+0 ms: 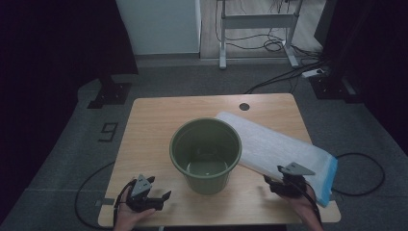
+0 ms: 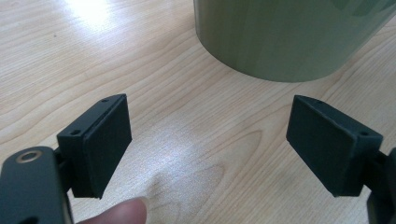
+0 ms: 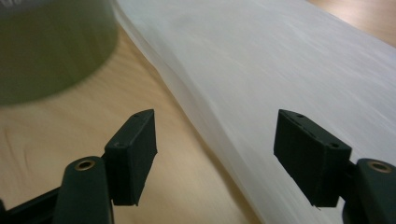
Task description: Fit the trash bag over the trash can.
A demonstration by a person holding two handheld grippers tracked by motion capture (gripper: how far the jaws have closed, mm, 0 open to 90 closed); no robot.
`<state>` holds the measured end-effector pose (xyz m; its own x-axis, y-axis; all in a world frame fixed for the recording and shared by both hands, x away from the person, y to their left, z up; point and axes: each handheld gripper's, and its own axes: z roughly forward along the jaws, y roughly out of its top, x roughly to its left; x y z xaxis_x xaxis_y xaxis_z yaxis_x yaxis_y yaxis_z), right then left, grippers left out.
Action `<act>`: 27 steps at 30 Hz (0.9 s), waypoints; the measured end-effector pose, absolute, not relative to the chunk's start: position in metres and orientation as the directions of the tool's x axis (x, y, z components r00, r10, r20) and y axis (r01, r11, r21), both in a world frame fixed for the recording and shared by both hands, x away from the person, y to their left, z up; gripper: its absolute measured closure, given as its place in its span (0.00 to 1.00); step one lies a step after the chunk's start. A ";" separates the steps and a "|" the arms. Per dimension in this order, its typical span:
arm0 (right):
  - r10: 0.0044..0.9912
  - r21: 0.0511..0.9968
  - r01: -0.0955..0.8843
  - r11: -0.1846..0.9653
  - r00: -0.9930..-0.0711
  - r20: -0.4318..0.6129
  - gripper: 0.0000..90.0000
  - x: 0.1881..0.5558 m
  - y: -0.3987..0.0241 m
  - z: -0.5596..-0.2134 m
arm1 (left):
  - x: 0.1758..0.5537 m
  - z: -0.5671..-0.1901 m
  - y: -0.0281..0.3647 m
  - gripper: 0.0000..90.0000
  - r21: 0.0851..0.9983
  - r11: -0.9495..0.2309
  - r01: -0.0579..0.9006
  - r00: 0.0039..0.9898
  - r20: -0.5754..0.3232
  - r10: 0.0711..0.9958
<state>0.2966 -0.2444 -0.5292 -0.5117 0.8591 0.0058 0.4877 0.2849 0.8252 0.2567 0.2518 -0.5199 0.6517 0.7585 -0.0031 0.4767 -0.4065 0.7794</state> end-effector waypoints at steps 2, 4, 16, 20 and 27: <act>0.846 0.822 0.486 0.296 -0.533 0.010 0.31 0.313 -0.226 -0.530 | 0.257 -0.520 0.253 0.15 0.780 -0.404 0.478 0.650 -0.005 0.760; 0.833 0.820 0.481 0.311 -0.553 0.009 0.31 0.326 -0.212 -0.531 | 0.257 -0.520 0.255 0.15 0.780 -0.402 0.479 0.650 -0.007 0.760; 0.821 0.783 0.519 0.344 -0.571 0.018 0.30 0.371 -0.166 -0.548 | 0.257 -0.521 0.256 0.15 0.779 -0.404 0.480 0.651 -0.008 0.759; 0.829 0.768 0.529 0.362 -0.559 -0.005 0.34 0.374 -0.159 -0.553 | 0.257 -0.521 0.257 0.15 0.778 -0.404 0.482 0.650 -0.008 0.760; 0.841 0.774 0.531 0.344 -0.541 -0.003 0.60 0.378 -0.161 -0.553 | 0.257 -0.522 0.258 0.15 0.777 -0.401 0.485 0.648 -0.011 0.762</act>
